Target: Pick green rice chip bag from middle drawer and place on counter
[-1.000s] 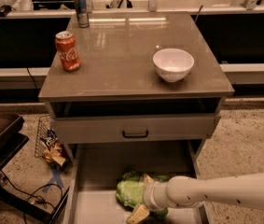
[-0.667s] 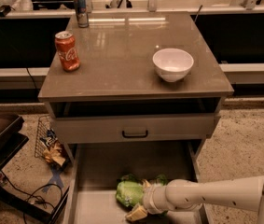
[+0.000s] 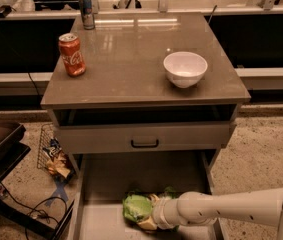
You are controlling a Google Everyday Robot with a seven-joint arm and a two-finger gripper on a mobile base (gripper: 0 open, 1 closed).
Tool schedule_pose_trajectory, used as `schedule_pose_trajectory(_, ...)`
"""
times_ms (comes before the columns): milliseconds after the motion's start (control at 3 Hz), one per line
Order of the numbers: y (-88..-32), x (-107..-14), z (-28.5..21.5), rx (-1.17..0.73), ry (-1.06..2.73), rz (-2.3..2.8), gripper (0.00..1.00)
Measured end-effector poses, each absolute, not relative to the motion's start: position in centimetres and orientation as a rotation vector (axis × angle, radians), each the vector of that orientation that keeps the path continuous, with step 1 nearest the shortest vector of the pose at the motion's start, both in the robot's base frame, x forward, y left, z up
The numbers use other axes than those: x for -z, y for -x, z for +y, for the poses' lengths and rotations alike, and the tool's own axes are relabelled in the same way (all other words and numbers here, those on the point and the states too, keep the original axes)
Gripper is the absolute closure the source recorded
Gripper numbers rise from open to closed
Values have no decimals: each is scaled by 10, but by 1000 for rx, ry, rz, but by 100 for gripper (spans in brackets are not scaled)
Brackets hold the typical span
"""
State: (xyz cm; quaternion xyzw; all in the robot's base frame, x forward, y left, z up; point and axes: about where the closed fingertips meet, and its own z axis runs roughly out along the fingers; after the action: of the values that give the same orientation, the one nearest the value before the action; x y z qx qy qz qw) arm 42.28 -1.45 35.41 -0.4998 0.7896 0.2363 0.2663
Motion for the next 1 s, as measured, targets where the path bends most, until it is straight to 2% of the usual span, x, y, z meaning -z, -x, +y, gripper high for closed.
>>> schedule_pose_trajectory(333, -423, -355, -15, -638, 1350, 2132, 99)
schedule_pose_trajectory(1000, -423, -358, -12, -657, 1345, 2124, 100)
